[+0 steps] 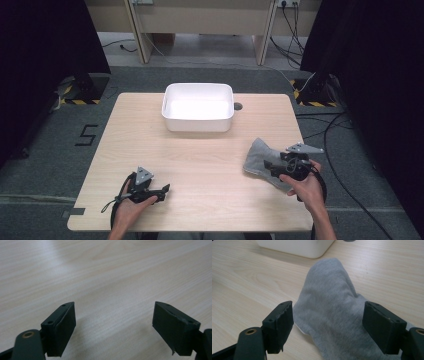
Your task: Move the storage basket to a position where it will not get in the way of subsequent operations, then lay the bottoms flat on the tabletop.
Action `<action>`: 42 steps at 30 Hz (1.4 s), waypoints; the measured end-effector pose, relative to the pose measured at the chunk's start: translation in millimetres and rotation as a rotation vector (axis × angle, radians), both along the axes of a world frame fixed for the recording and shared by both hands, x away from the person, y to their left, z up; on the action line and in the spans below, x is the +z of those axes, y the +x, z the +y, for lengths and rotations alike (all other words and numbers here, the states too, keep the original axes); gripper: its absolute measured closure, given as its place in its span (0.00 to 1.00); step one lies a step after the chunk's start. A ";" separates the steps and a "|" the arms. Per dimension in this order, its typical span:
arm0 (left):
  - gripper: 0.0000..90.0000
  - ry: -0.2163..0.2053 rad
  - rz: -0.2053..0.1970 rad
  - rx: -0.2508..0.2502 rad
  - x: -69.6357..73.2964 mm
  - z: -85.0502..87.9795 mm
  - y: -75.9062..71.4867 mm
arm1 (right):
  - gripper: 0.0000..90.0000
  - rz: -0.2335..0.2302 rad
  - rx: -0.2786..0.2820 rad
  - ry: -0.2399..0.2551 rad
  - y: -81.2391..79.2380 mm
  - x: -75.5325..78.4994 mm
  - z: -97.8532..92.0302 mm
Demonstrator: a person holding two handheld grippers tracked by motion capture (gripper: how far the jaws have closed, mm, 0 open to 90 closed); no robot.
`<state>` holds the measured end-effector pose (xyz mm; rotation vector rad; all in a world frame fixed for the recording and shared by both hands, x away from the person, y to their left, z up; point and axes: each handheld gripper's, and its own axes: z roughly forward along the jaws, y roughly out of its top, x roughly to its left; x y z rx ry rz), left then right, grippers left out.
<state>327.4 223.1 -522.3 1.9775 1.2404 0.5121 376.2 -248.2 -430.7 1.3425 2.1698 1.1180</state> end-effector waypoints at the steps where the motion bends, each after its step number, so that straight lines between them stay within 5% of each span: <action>1: 0.20 0.010 -0.008 -0.002 -2.3 -0.6 -1.1 | 0.28 0.001 -0.001 -0.002 -1.5 -0.6 -0.7; 17: 0.15 0.022 -0.005 -0.015 -2.8 -1.4 -2.0 | 0.29 0.014 -0.022 -0.019 -7.0 -13.7 -12.9; 21: 0.15 0.022 -0.006 -0.015 -2.9 -1.5 -1.8 | 0.30 0.053 -0.019 -0.042 -2.8 -25.1 -10.3; 29: 0.15 0.022 -0.006 -0.013 -2.9 -1.7 -1.6 | 0.33 0.148 0.052 -0.096 -1.6 -51.0 18.1; 42: 0.15 0.023 -0.004 -0.011 -2.8 -1.6 -1.3 | 0.29 0.160 0.176 -0.117 -15.2 -56.6 65.6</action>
